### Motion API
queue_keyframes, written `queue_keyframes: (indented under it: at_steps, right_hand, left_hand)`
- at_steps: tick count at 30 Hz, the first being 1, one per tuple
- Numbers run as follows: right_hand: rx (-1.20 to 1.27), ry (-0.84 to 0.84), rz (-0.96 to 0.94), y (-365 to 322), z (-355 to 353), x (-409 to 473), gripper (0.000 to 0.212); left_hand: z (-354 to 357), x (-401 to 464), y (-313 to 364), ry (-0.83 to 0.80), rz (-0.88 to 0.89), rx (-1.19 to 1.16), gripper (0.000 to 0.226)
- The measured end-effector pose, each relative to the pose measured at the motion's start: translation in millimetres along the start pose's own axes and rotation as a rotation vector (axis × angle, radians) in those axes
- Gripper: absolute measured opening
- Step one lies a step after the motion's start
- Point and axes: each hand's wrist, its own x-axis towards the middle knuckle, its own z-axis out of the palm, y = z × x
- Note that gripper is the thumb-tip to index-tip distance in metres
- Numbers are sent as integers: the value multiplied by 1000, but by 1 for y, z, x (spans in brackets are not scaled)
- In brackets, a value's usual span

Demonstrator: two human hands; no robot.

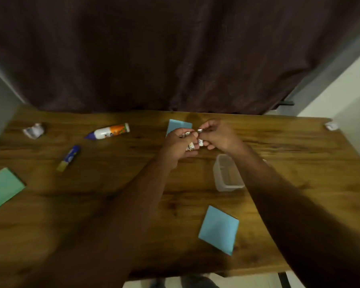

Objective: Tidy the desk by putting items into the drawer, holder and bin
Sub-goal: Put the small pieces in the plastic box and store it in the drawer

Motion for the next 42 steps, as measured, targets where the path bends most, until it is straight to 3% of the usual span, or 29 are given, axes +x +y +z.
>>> queue_keyframes:
  at_steps: [5, 9, 14, 17, 26, 31, 42]
  right_hand:
    - [85, 142, 80, 48, -75, -44, 20]
    - [-89, 158, 139, 76, -86, -55, 20]
    - [-469, 140, 114, 83, -71, -54, 7]
    - [-527, 133, 108, 85, -64, -57, 15]
    - [-620, 191, 49, 94, -55, -59, 12]
    - [-756, 145, 38, 97, -48, -62, 20]
    - [-892, 74, 71, 100, -33, -66, 22]
  left_hand:
    - [81, 0, -2, -177, -17, 204, 27]
    - [106, 6, -15, -152, 0, 430, 25]
    - [116, 8, -18, -135, 137, 1219, 20]
    - [123, 8, -22, -98, 133, 1442, 28]
    - [138, 7, -32, -179, 165, 1687, 49]
    - [137, 7, -37, -215, 238, 1750, 41]
    - [133, 5, -46, -272, 240, 1688, 43]
